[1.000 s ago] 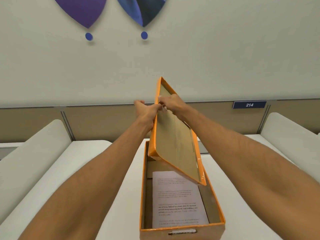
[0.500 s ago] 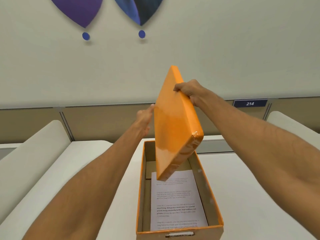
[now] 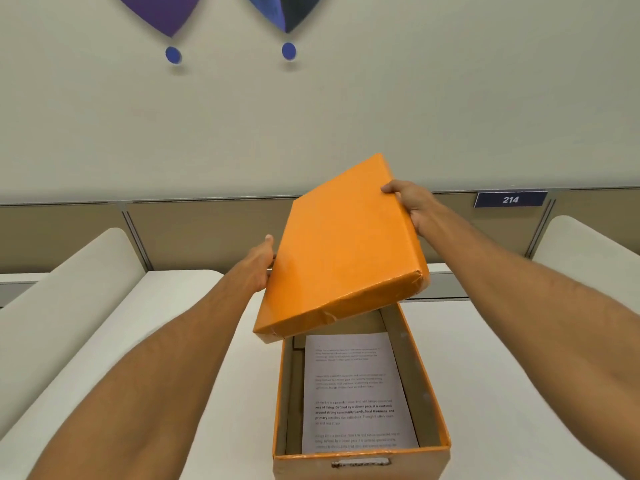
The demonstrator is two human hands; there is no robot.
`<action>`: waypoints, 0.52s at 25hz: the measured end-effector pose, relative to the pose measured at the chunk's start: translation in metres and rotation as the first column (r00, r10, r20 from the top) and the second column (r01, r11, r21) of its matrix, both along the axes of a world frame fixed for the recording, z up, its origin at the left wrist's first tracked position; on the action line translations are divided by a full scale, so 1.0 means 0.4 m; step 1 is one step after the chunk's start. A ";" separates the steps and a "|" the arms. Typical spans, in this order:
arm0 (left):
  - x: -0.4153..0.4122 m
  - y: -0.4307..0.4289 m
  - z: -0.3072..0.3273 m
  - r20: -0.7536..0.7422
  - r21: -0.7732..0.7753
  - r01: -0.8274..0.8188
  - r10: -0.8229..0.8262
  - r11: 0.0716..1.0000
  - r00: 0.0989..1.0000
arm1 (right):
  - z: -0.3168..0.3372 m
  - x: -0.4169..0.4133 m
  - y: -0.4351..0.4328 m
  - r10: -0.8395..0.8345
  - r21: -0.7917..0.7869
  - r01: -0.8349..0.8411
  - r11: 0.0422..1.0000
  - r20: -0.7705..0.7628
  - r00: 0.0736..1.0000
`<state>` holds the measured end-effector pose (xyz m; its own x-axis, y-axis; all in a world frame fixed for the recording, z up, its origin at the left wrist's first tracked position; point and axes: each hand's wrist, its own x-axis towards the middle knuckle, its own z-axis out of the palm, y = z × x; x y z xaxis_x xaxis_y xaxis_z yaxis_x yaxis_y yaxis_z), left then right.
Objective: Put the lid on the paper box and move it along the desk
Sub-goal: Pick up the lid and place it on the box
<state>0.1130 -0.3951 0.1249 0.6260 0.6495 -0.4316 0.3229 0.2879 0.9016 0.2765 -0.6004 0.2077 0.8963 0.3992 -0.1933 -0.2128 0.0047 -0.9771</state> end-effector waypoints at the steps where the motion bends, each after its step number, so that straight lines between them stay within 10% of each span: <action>1: -0.004 0.005 -0.005 -0.011 0.022 -0.013 0.013 1.000 1.000 | -0.021 0.002 -0.005 -0.017 -0.031 0.018 0.999 0.019 1.000; 13: -0.008 -0.037 -0.068 -0.015 0.042 -0.075 0.076 0.996 0.997 | -0.265 -0.028 -0.033 0.113 -0.380 -0.072 0.922 0.087 0.990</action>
<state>0.1098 -0.4101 0.0977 0.5672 0.7121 -0.4138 0.3168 0.2751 0.9077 0.2654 -0.6137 0.1016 0.8823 0.3974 -0.2521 -0.0910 -0.3815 -0.9199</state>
